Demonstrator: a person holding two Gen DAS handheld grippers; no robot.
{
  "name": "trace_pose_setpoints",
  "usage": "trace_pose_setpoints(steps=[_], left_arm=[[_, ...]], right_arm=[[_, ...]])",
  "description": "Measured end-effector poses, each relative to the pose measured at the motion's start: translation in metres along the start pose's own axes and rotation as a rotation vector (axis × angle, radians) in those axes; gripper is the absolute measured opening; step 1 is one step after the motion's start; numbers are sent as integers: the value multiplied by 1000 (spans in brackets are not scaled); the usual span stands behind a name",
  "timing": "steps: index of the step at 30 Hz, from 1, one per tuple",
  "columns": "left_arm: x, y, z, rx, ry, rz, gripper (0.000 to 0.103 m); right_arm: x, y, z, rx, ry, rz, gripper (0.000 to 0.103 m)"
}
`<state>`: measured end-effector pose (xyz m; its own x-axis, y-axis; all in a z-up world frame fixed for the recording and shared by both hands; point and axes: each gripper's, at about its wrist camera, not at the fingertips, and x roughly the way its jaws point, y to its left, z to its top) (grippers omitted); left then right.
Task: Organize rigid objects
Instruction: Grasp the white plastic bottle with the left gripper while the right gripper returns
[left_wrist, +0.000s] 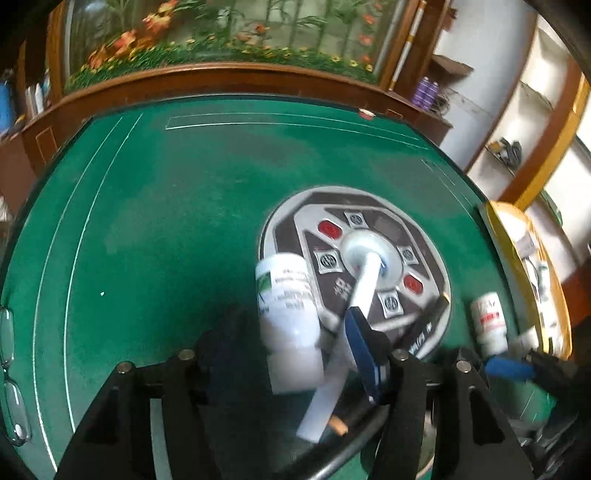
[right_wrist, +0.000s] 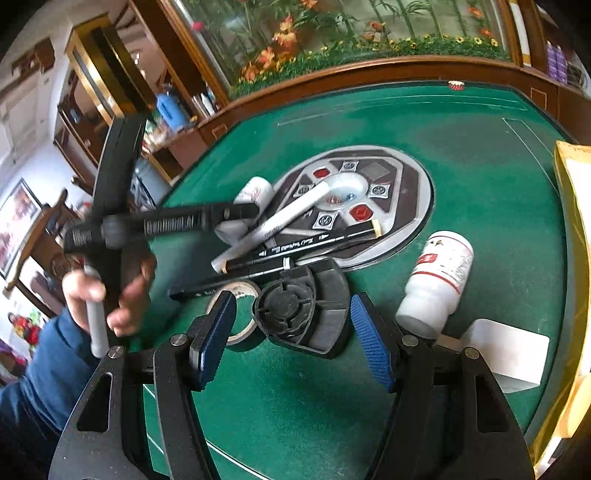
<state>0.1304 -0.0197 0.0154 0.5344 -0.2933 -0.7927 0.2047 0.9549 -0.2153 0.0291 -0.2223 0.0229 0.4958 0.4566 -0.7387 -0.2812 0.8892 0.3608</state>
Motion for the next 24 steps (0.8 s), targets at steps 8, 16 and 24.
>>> trace_pose_setpoints(steps=[8, 16, 24], left_arm=[[12, -8, -4, 22, 3, 76, 57], [10, -8, -7, 32, -6, 136, 34], [11, -11, -7, 59, -17, 152, 34]], right_arm=[[7, 10, -4, -91, 21, -110, 66], [19, 14, 2, -118, 26, -144, 67], [22, 23, -4, -180, 44, -152, 72]])
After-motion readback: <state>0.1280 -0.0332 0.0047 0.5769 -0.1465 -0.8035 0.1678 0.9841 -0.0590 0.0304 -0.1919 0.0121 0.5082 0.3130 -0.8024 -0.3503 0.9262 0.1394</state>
